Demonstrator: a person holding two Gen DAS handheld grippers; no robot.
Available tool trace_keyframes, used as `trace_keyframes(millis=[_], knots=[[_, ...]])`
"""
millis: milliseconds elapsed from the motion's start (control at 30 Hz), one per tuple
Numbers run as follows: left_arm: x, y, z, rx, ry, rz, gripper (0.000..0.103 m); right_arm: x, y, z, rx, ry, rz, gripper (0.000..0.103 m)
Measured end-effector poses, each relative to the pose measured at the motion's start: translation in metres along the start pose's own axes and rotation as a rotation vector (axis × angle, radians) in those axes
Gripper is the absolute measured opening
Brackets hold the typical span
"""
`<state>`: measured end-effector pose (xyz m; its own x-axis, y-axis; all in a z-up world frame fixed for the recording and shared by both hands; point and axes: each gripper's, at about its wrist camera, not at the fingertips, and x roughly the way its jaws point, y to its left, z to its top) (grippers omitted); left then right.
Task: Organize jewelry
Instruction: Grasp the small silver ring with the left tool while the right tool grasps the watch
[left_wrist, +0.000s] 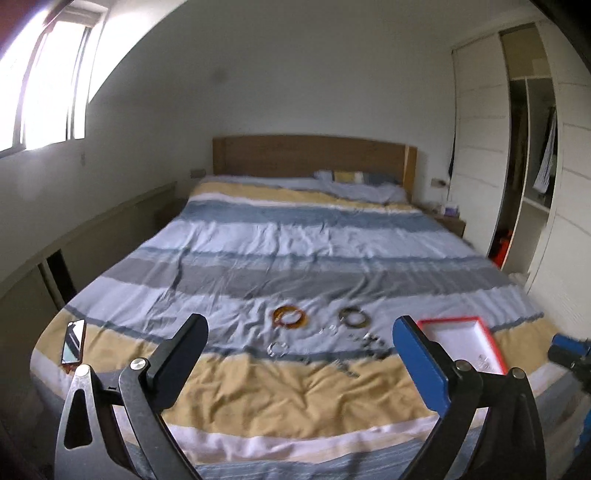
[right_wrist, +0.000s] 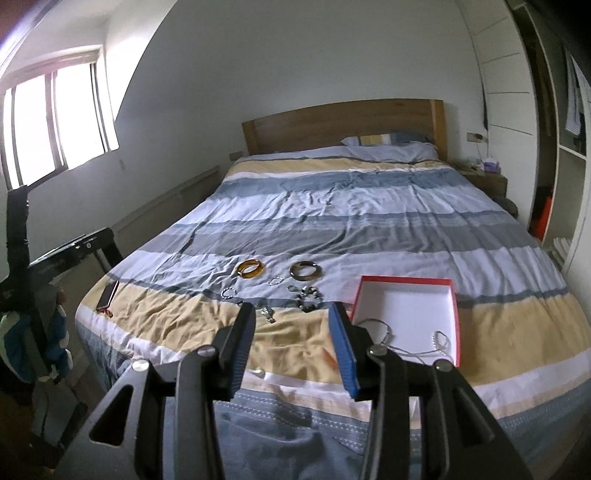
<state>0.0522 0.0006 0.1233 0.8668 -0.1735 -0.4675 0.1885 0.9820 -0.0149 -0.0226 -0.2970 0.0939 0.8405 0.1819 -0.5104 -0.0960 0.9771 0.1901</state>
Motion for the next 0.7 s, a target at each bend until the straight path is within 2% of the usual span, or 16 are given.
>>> trace_keyframes(millis=[133,300,500,700], knots=[[0.026,0.019,-0.018,0.004,0.039,0.046,0.099,0.025,0.002,-0.002,-0.011,0.032,-0.005,0.039],[0.067,0.034,-0.048,-0.008,0.114,0.078,0.098,0.083,0.003,-0.01,-0.004,0.109,0.015,0.039],[0.137,0.038,-0.088,-0.023,0.264,0.012,0.078,0.159,0.013,-0.018,-0.04,0.197,0.056,0.039],[0.199,0.027,-0.111,-0.032,0.367,-0.071,0.069,0.232,0.005,-0.028,-0.003,0.273,0.081,0.039]])
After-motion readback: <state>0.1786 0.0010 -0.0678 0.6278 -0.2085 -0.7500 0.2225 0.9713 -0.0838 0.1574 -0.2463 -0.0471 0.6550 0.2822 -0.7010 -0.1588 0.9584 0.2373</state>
